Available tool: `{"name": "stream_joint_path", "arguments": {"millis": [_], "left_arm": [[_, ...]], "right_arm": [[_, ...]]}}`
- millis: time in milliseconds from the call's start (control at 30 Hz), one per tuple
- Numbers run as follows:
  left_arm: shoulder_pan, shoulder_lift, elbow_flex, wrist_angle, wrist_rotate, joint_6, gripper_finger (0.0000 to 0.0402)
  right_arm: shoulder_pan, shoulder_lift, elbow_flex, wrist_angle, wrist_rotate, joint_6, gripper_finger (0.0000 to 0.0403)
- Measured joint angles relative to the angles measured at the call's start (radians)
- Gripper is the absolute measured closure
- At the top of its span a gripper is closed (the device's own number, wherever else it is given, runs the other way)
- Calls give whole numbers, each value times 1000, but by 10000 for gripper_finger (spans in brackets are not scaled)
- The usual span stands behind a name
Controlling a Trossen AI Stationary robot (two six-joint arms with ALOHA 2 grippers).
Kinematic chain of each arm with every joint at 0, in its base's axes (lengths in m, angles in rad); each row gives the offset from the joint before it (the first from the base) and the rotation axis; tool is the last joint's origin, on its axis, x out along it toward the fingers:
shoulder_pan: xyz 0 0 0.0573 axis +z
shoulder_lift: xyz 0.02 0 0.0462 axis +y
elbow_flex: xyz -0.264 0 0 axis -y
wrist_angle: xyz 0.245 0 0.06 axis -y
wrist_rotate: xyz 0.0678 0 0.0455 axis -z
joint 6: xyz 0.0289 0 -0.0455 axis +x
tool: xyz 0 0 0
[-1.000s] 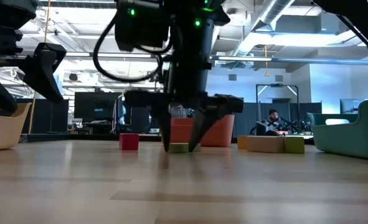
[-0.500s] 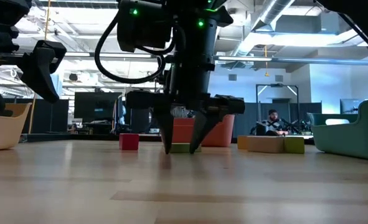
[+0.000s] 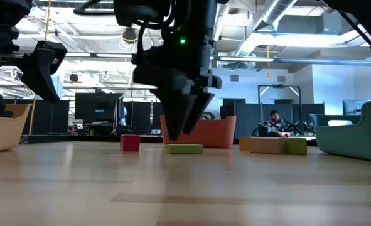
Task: Sort blocks by size
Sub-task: Put the medium light green block into the green bin
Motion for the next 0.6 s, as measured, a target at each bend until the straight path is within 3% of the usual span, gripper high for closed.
{"name": "stream_joint_path", "arguments": {"millis": [300,600], "left_arm": [[0,0,-1,-8,0,-42,134],[0,0,-2,-37,-1,-112,134]], "right_arm": [[-16,0,6,-85,14,-446,178],[-90,0,6,-86,28,-651,178]]}}
